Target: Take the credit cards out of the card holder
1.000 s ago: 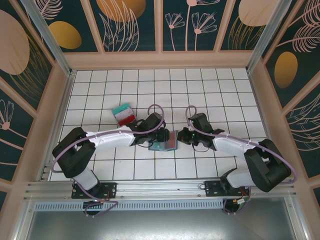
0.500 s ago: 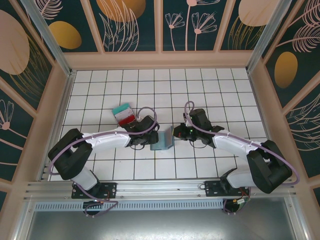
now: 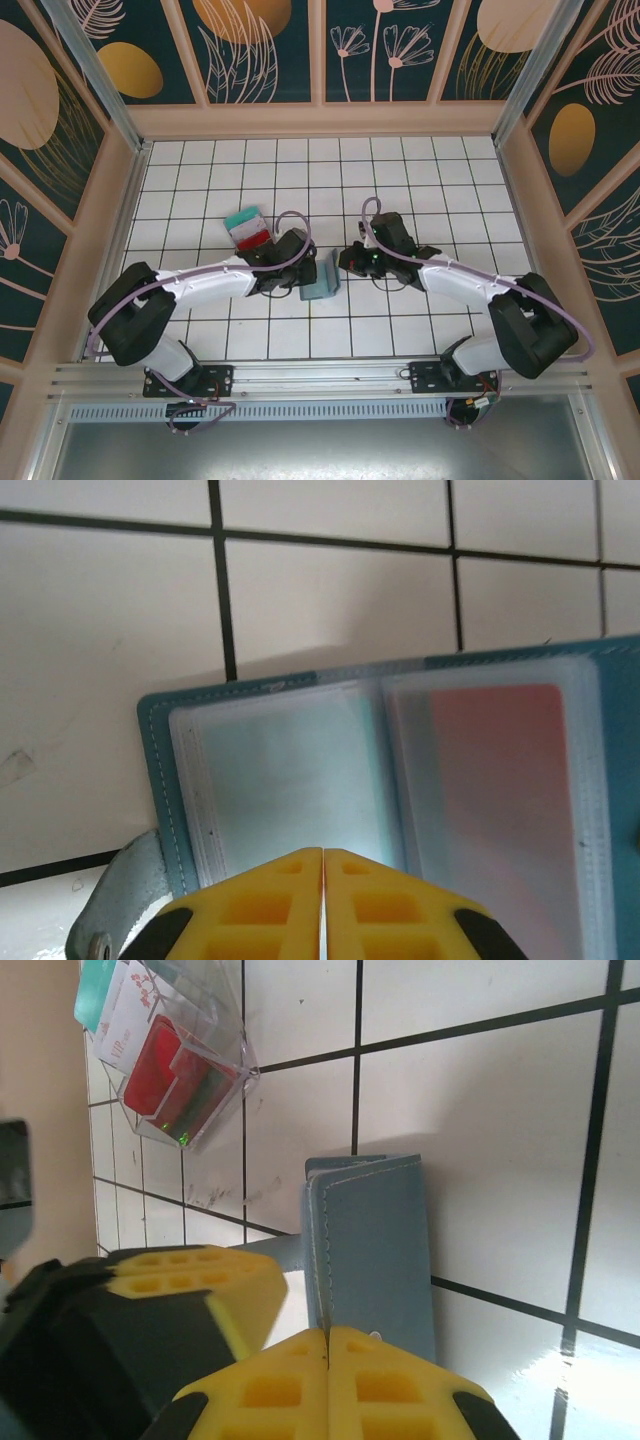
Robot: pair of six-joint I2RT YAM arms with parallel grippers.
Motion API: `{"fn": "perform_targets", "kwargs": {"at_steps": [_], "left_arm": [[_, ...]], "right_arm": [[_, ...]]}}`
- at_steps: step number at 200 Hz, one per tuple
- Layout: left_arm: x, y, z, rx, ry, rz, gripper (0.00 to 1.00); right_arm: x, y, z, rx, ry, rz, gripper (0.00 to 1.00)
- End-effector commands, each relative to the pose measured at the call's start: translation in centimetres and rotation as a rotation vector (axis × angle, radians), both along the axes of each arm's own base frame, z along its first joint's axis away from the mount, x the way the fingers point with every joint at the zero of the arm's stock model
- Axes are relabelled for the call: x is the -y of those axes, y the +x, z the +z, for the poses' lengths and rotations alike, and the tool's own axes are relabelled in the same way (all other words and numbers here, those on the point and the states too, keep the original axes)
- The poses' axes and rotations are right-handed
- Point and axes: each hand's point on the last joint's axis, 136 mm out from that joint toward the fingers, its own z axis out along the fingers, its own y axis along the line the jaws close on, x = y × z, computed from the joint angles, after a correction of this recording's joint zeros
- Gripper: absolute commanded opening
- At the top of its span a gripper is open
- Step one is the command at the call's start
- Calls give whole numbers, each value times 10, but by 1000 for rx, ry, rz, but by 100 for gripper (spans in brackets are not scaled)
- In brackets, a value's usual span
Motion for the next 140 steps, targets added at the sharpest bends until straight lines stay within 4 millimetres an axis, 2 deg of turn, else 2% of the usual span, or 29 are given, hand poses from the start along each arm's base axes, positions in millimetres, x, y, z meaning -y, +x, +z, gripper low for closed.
{"fn": "perform_targets", "kwargs": {"at_steps": [1,47,76,104,121,140], "left_arm": [[-1,-3,-7,-18,-5,1,13],[-3,-4,-12,-27,2,11,15],[-9,0,-3,0,25,30,17],[-34,5,2,18,148,99,21],[-42,7,10,41,168,129,23],[-40,8,17,58,141,131,28]], "right_arm": [[-12,5,7,11,28,16,0],[-23,8,4,-2,33,30,0],[-10,8,-3,4,-13,-1,0],[8,6,-13,8,-78,-44,0],[14,5,-15,12,-93,-55,0],[17,2,-17,10,-96,-63,0]]}}
